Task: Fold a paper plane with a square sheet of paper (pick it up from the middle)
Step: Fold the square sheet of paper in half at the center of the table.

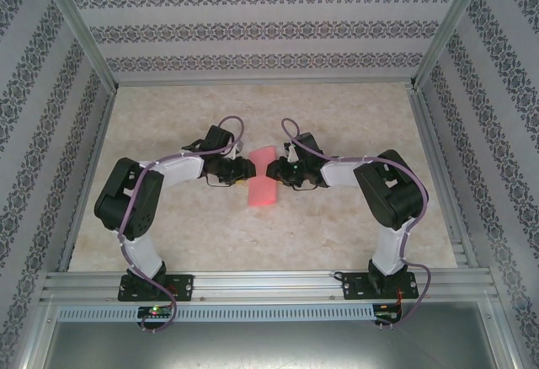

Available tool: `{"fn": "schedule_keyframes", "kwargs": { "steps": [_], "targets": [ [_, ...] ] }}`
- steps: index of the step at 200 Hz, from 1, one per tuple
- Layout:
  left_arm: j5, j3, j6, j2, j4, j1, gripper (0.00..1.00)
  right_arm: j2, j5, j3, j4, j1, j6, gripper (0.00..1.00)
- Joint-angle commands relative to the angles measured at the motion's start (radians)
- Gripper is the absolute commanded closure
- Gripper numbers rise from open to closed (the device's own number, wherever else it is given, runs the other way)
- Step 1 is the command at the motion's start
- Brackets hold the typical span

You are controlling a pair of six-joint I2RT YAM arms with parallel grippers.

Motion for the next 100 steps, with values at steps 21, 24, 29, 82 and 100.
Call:
{"fn": "schedule_keyframes", "kwargs": {
  "steps": [21, 24, 29, 82, 100],
  "targets": [
    [0.008, 0.042, 0.008, 0.058, 0.026, -0.020, 0.73, 0.011, -0.004, -0.016, 0.011, -0.012, -0.029, 0.68],
    [0.008, 0.042, 0.008, 0.061, 0.026, -0.022, 0.73, 0.010, -0.003, -0.015, 0.010, -0.012, -0.029, 0.68],
    [0.007, 0.044, 0.010, 0.068, 0.026, -0.023, 0.74, 0.008, -0.003, -0.012, 0.006, -0.012, -0.032, 0.68],
    [-0.001, 0.064, 0.021, 0.119, 0.020, -0.037, 0.75, -0.026, 0.041, 0.000, -0.085, -0.012, -0.086, 0.64],
    [-0.001, 0.069, 0.025, 0.128, 0.017, -0.038, 0.75, -0.043, 0.065, -0.003, -0.110, -0.014, -0.106, 0.62]
  ]
}}
